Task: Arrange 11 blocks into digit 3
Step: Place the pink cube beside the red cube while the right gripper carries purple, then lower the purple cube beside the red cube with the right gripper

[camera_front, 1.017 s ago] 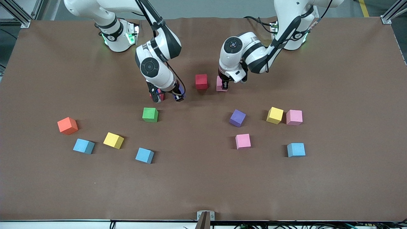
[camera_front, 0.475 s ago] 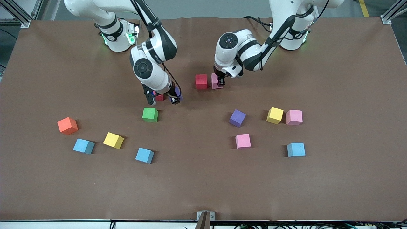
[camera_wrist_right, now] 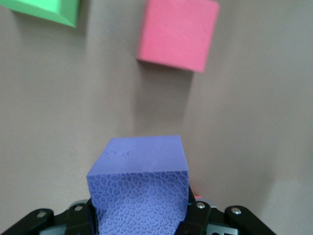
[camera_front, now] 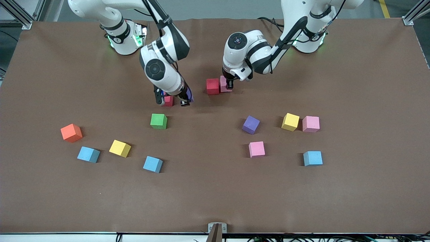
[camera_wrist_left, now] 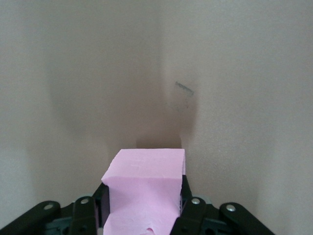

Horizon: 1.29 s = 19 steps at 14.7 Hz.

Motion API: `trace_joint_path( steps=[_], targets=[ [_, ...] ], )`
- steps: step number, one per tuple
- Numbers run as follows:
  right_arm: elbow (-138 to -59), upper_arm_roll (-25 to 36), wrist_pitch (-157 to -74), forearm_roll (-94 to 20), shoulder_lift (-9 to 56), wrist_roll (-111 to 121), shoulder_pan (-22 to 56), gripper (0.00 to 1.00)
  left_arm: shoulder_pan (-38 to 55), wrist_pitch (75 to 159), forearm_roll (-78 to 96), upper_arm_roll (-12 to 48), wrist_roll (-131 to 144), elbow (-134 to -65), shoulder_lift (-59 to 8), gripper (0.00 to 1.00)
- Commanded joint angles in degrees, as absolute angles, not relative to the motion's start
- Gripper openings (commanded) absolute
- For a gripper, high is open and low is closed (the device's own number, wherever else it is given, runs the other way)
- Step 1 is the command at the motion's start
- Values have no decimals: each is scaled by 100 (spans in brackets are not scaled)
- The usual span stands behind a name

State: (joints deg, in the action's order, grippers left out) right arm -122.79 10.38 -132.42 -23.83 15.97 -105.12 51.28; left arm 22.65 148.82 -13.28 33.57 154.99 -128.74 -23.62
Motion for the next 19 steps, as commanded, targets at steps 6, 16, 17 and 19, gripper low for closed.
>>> trace_joint_path(
  steps=[6, 16, 17, 19],
  targets=[
    [-12972, 1037, -14500, -2549, 1581, -11240, 5501, 0, 2259, 14783, -1705, 3349, 15539, -12639, -2610, 13],
    [-12990, 774, -14862, -2697, 1854, -11716, 5695, 0, 2276, 14432, -1705, 3349, 15513, -12393, -2768, 13],
    [-12990, 773, -14871, -2768, 1881, -11707, 5713, 0, 2276, 14432, -1705, 3349, 15513, -12393, -2777, 13],
    [-12990, 765, -14862, -2786, 1907, -11716, 5722, 0, 2311, 14432, -1714, 3349, 15513, -12384, -2777, 13]
  ],
)
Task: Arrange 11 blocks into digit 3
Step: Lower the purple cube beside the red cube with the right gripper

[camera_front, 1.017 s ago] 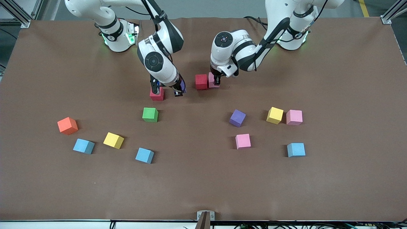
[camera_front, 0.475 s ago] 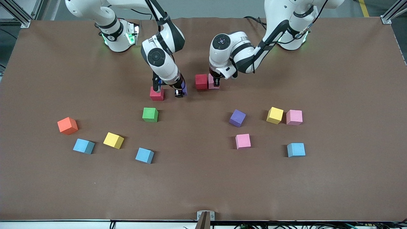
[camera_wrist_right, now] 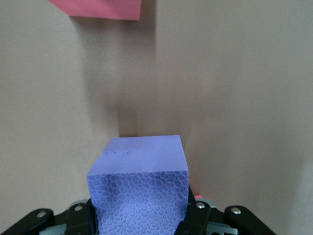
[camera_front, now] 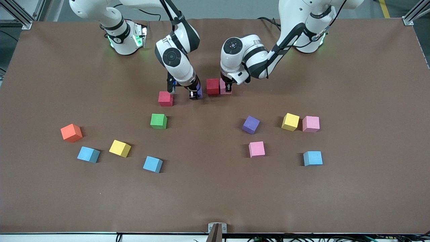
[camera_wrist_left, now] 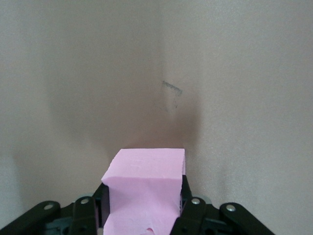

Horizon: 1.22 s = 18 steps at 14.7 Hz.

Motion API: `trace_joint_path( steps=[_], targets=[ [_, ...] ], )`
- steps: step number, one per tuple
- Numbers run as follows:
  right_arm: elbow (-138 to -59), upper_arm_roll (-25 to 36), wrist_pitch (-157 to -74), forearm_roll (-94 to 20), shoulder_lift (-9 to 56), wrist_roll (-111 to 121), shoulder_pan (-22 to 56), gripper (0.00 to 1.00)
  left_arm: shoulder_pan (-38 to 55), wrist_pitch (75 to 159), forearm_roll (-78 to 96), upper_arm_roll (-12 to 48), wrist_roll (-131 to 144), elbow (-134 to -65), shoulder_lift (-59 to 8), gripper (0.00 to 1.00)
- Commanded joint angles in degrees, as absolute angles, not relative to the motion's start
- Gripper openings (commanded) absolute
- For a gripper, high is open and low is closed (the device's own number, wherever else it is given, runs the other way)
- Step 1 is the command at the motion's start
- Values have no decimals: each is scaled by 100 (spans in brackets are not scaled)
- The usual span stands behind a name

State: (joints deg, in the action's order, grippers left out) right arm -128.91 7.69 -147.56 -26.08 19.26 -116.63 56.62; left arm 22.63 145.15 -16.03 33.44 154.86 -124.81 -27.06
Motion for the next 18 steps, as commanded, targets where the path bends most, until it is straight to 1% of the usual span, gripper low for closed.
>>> trace_joint_path(
  steps=[1, 5, 18],
  targets=[
    [-12990, 765, -14862, -2795, 1925, -11716, 5739, 0, 2320, 14432, -1705, 3349, 15521, -12384, -2795, 13],
    [-12982, 765, -15047, -3058, 2048, -11716, 5871, 0, 2320, 14432, -1705, 3349, 15521, -12349, -2839, 13],
    [-12981, 747, -15012, -3182, 2065, -11716, 5968, 0, 2391, 14432, -1705, 3349, 15557, -12234, -2927, 13]
  ],
)
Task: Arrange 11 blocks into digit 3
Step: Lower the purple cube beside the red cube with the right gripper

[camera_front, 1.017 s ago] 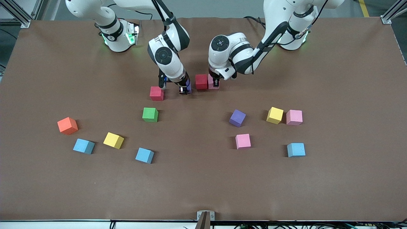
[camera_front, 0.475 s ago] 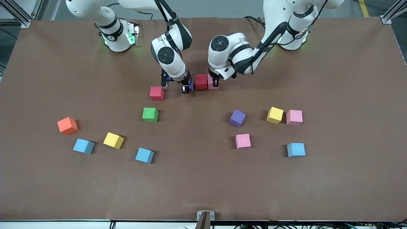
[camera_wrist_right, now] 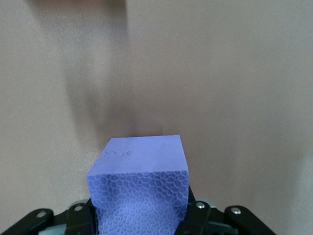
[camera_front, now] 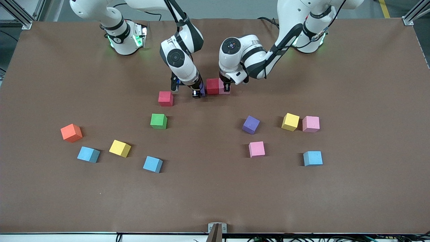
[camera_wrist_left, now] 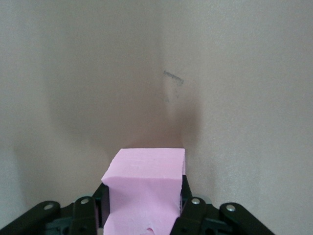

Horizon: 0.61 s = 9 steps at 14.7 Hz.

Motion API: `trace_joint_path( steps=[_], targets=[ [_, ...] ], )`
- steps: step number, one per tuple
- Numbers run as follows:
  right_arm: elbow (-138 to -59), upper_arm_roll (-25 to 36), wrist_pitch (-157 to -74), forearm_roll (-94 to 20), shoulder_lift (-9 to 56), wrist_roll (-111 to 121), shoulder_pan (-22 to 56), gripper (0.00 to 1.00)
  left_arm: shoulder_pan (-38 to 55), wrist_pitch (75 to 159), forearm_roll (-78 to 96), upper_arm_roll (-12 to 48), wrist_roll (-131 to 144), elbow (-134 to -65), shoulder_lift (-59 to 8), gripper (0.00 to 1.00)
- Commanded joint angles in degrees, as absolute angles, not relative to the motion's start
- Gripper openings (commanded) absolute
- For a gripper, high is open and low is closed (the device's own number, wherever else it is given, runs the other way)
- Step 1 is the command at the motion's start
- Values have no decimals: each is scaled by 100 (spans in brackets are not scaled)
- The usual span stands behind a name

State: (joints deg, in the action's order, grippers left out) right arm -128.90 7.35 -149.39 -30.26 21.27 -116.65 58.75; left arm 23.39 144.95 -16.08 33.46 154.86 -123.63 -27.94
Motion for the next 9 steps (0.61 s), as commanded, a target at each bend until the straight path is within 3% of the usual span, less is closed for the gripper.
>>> trace_joint_path(
  steps=[1, 9],
  targets=[
    [-12981, 677, -15012, -3216, 2065, -11716, 5968, 0, 2391, 14432, -1705, 3349, 15565, -12243, -2927, 13],
    [-12990, 624, -14994, -3349, 2065, -11707, 5968, 0, 2391, 14432, -1705, 3349, 15565, -12243, -2979, 19]
  ],
)
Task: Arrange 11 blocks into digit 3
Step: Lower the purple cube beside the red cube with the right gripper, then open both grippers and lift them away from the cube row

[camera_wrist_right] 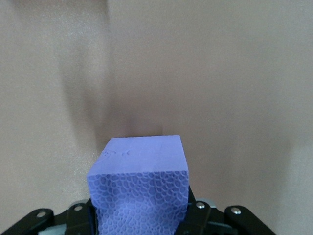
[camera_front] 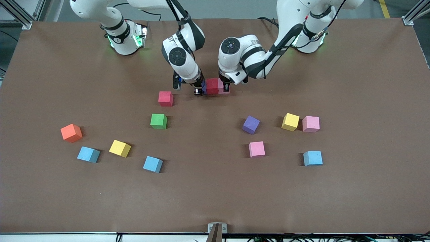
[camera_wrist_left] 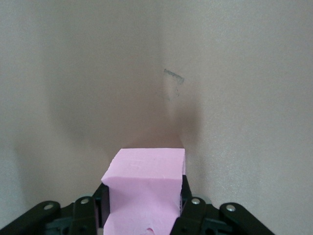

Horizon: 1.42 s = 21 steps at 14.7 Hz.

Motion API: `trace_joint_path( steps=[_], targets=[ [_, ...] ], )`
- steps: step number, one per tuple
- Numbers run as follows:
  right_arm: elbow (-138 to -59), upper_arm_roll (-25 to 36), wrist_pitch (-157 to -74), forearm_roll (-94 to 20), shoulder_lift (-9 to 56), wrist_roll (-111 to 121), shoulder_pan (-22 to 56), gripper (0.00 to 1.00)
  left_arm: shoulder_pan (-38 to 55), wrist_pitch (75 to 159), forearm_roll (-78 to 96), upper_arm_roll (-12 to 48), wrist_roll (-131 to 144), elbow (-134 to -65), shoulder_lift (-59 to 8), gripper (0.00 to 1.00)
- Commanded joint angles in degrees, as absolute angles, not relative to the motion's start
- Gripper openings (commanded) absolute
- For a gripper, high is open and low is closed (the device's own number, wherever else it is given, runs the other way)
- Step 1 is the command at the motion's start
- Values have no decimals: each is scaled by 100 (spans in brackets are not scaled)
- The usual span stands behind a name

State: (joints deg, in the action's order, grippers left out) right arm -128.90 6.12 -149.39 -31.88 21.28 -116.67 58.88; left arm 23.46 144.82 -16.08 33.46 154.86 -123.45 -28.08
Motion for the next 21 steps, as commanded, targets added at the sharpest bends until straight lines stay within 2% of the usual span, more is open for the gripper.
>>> trace_joint_path(
  steps=[1, 2, 4, 5, 6, 10, 14, 21],
  targets=[
    [-12990, 624, -14994, -3340, 2065, -11707, 5968, 0, 2391, 14432, -1705, 3349, 15565, -12243, -2979, 22],
    [-12990, 624, -14994, -3349, 2065, -11707, 5968, 0, 2382, 14432, -1705, 3349, 15565, -12243, -2979, 32],
    [-12990, 624, -15029, -3357, 2065, -11707, 5968, 0, 2382, 14432, -1705, 3349, 15565, -12234, -2979, 67],
    [-12990, 624, -15038, -3366, 2065, -11707, 5968, 0, 2382, 14432, -1705, 3349, 15557, -12217, -2979, 90],
    [-12990, 615, -15047, -3366, 2065, -11716, 5976, 0, 2382, 14432, -1705, 3349, 15548, -12191, -2979, 100],
    [-13078, 528, -15117, -3375, 2022, -11821, 5968, 0, 2382, 14432, -1705, 3349, 15557, -12164, -2979, 100],
    [-13219, 475, -15539, -3375, 2004, -11883, 5994, 0, 2382, 14344, -1705, 3357, 15557, -12155, -2918, 100],
    [-13254, 475, -15539, -3375, 1942, -11892, 5977, 0, 2417, 14335, -1714, 3375, 15557, -12155, -2883, 100]
  ],
)
